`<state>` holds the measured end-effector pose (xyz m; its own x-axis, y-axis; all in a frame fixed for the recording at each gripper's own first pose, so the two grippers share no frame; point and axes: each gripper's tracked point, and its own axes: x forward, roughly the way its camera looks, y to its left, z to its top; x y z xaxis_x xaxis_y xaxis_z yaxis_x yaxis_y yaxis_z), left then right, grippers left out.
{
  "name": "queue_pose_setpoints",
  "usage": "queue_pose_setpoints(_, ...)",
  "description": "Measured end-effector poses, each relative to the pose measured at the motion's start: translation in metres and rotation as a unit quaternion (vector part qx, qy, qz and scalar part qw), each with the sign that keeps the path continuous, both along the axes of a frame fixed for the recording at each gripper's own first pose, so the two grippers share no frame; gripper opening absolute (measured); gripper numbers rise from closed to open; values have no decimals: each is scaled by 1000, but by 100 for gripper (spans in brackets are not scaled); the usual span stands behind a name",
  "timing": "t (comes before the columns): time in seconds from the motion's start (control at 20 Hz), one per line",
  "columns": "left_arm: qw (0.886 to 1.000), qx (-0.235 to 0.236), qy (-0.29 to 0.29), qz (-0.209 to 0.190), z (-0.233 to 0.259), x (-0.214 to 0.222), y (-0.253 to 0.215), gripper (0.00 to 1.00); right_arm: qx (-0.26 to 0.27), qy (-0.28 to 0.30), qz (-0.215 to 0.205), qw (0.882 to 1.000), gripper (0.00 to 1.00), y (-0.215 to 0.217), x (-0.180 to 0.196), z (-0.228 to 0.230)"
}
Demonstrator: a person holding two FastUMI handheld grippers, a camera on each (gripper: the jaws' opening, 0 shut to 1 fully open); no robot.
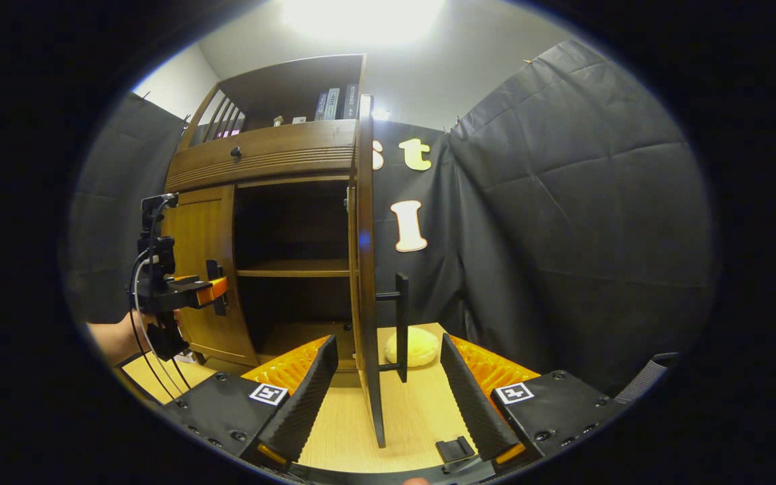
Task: Open the right door of the double-door shoe cabinet with the right hand, and open the left door with the left hand.
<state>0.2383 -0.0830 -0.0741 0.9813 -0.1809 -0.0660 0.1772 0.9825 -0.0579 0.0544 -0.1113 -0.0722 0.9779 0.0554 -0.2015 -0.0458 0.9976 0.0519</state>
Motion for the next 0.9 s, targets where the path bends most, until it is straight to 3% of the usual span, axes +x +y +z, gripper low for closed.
queue_pose_setpoints(0.25, 1000, 15, 18, -2, -12, 21, -5, 77, -10, 1, 6, 1000, 96, 10, 3, -3)
queue_pose_setpoints(0.3, 1000, 19, 17, 4, -15, 25, -3, 80, -9, 3, 8, 1000, 96, 12, 4, -4)
queue_pose_setpoints(0.55, 1000, 2, 16, 3, -14, 26, -10, 30, -13, 5, 17, 1000, 96, 20, 7, -9)
queue_pose_setpoints(0.7, 999, 1, 30, 10, -16, 17, -6, 24, -8, 3, 19, 1000, 92, 21, 7, -9)
queue_pose_setpoints(0.9, 999, -4, 34, 1, -14, -2, -2, 22, -2, -3, 21, 1000, 96, 24, 8, -7)
